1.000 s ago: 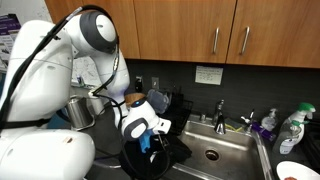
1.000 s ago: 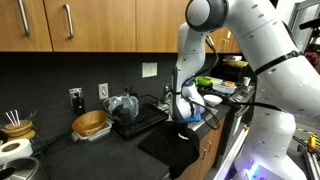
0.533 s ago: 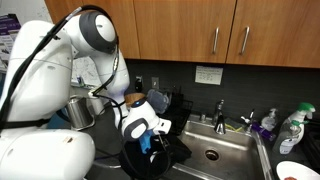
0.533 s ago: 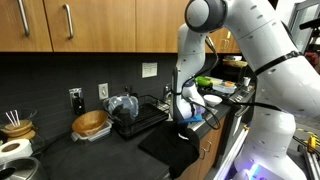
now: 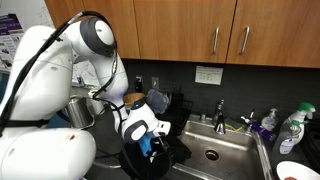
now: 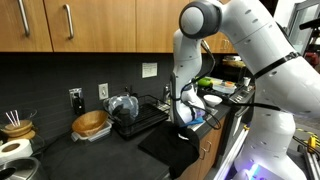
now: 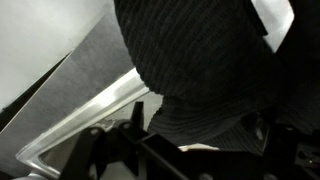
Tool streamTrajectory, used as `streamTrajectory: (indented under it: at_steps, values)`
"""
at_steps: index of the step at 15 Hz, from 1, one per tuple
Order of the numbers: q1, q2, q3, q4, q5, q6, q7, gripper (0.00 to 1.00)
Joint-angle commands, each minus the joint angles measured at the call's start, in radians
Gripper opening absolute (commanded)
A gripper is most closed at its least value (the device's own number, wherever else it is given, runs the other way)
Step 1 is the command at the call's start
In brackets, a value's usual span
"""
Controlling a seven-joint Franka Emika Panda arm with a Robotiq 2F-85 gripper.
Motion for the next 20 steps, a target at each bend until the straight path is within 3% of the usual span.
streamTrajectory:
  at_steps: [1,2,3,4,6,13,15,20]
  values:
    - [0.061,0.046,-0.034,0.018,0.027,-0.005,-0.022,1.0]
    - [0.068,0.054,-0.037,0.023,0.027,-0.005,-0.021,1.0]
    - [0.073,0.057,-0.04,0.024,0.025,-0.005,-0.023,0.75]
    - [0.076,0.061,-0.041,0.026,0.023,-0.004,-0.023,0.74]
    - [0.074,0.059,-0.04,0.026,0.02,-0.001,-0.023,0.61]
    - [0.049,0.036,-0.03,0.014,0.025,0.033,-0.012,0.06]
    - [0.064,0.032,-0.046,0.019,0.035,0.022,-0.01,0.0]
    - [0.068,0.002,-0.057,0.001,0.053,0.022,-0.019,0.01]
